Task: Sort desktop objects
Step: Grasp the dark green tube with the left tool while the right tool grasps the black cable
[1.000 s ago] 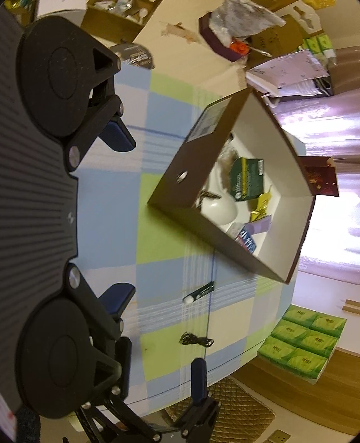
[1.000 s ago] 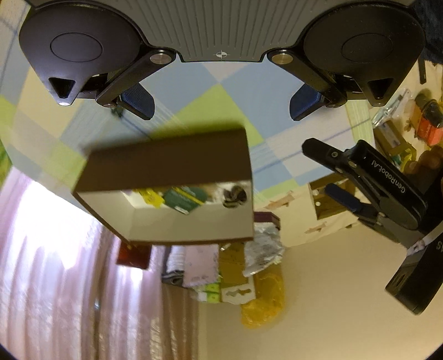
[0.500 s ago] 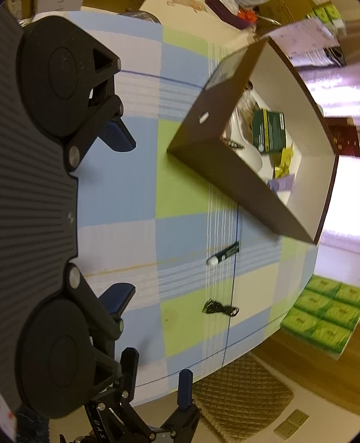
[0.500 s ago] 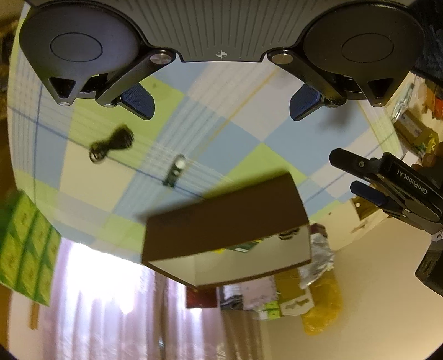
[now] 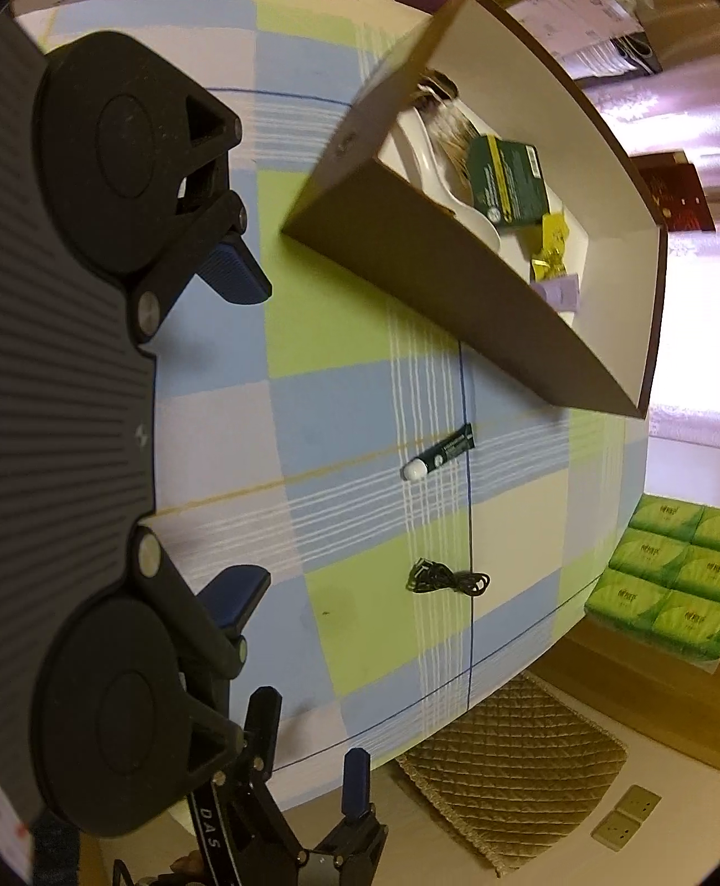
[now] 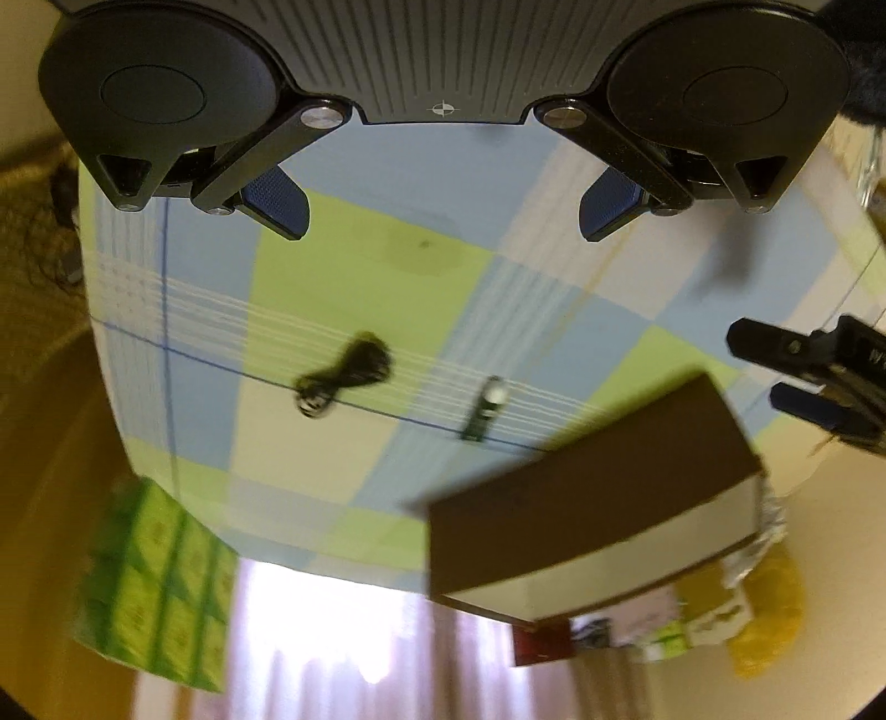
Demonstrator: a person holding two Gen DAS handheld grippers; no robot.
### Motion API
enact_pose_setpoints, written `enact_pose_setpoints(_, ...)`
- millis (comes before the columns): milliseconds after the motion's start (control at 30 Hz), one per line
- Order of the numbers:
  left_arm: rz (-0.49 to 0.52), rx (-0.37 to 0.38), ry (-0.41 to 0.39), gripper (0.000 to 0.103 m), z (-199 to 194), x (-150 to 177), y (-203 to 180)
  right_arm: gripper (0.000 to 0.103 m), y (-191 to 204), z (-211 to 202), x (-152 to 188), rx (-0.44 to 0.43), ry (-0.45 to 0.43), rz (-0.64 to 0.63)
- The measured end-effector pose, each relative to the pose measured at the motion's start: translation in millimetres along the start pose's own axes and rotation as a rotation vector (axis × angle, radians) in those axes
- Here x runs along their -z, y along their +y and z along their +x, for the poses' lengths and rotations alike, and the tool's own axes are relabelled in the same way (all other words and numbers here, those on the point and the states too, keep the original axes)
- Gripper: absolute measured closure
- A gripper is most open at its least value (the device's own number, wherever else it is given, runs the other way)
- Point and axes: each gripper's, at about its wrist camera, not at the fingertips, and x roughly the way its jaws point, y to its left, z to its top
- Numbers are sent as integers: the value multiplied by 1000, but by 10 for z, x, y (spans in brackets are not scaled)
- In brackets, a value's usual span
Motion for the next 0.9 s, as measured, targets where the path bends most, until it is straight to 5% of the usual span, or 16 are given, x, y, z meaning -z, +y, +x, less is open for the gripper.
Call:
enact_pose_setpoints(400, 110, 14, -15, 11, 575, -299, -202, 2, -416, 336, -75, 83, 60, 153)
enact_pose_setpoints(900, 111, 3, 7, 49, 1420, -844, -187, 2, -876, 714, -267, 131, 97, 254)
